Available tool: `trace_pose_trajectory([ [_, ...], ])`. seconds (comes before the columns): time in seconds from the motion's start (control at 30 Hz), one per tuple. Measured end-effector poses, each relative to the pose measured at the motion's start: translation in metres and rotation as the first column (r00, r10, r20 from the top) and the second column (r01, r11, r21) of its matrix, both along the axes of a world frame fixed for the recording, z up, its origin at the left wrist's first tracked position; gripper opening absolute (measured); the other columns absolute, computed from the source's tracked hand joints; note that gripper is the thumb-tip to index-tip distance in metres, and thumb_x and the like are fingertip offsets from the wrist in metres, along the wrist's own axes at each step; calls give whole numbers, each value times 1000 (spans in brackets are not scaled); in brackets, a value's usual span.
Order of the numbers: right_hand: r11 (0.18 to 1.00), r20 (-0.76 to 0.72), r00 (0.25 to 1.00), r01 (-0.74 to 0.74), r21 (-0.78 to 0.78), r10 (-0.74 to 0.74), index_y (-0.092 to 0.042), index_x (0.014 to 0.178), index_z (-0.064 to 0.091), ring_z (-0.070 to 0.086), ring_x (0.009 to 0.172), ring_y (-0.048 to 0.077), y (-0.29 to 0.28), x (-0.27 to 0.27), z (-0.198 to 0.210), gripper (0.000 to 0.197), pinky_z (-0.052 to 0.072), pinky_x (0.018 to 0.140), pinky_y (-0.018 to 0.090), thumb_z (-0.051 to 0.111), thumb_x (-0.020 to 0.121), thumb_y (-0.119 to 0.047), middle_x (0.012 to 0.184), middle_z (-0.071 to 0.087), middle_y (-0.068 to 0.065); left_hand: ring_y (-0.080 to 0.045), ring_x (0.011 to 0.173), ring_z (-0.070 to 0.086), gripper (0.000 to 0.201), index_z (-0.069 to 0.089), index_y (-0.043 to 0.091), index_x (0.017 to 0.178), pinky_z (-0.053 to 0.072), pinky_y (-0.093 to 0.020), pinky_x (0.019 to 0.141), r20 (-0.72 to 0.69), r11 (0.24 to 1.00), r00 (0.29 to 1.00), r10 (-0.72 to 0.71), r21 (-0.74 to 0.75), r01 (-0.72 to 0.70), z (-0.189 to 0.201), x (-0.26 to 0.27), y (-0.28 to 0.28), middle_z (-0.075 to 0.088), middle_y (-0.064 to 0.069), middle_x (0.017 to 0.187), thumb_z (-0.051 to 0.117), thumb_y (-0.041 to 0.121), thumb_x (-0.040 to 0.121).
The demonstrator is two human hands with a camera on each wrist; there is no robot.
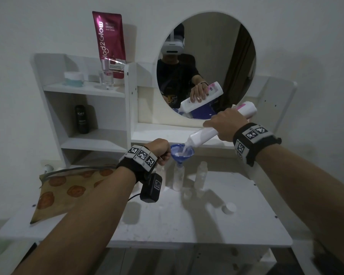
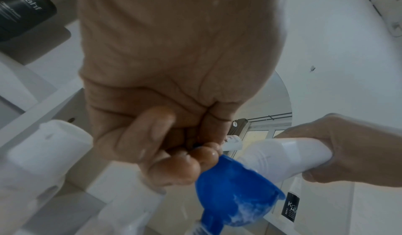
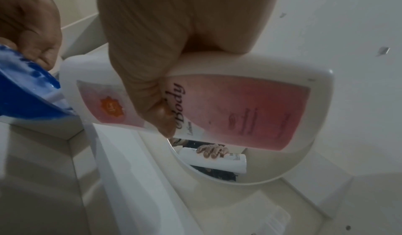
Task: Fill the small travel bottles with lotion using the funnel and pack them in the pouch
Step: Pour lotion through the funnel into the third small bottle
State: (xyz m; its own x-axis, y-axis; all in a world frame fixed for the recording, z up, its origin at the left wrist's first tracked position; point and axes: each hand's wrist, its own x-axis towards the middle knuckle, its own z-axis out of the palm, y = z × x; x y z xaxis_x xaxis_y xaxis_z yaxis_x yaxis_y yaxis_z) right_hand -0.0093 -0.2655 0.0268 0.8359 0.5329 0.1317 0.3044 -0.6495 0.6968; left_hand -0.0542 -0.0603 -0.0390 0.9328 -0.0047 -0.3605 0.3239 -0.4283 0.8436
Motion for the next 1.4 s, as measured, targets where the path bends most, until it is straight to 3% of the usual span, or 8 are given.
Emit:
trace_pose_trajectory([
  [0.23, 1000, 6, 1000, -15, -5, 15, -32, 130, 53, 66, 98, 22, 0, 1, -1, 45, 48, 89, 38, 62, 87, -21, 111, 68, -2, -18, 46, 38, 32, 40, 10, 59, 27, -10, 31, -30, 1000, 1000, -5, 7, 5, 0, 2, 0, 40, -6, 57, 36, 3, 90],
  [0.43, 1000, 11, 1000, -22, 1, 22, -34, 125, 56, 66, 96, 21, 1, 1, 0, 42, 47, 86, 37, 63, 86, -20, 107, 69, -3, -26, 59, 60, 25, 49, 13, 62, 35, -22, 51, -46, 1000, 999, 11, 25, -10, -3, 4, 0, 54, -3, 58, 40, 12, 85],
  [0.67, 1000, 5, 1000, -27, -12, 27, -35, 122, 56, 67, 95, 22, 2, 0, 3, 40, 49, 87, 37, 63, 86, -20, 104, 69, -3, -34, 75, 68, 24, 53, 9, 67, 47, -26, 56, -20, 1000, 1000, 14, -12, -14, -5, 5, 1, 65, -12, 75, 40, 10, 87],
  [0.9, 998, 0, 999, -32, -54, 32, -34, 125, 54, 66, 101, 23, 4, 0, 6, 43, 47, 92, 39, 65, 85, -22, 109, 68, -3, -34, 75, 68, 26, 52, 9, 66, 49, -27, 57, -22, 999, 999, 32, -40, -33, -8, 8, 3, 66, -14, 81, 39, 10, 88],
  [1.13, 1000, -14, 1000, -22, -20, 22, -35, 125, 56, 66, 98, 22, 4, -1, 3, 42, 48, 90, 38, 63, 86, -21, 107, 69, -3, -30, 68, 66, 25, 53, 11, 65, 47, -24, 54, -28, 999, 999, 42, -19, -42, -11, 12, 5, 62, -7, 66, 41, 12, 86],
  [1.4, 999, -17, 999, -29, -18, 29, -35, 126, 54, 66, 98, 22, 6, -2, 4, 44, 49, 90, 39, 64, 86, -20, 107, 68, -2, -27, 60, 65, 24, 52, 12, 64, 46, -23, 51, -36, 999, 999, 38, -12, -39, -13, 17, 4, 60, -5, 62, 40, 12, 85],
])
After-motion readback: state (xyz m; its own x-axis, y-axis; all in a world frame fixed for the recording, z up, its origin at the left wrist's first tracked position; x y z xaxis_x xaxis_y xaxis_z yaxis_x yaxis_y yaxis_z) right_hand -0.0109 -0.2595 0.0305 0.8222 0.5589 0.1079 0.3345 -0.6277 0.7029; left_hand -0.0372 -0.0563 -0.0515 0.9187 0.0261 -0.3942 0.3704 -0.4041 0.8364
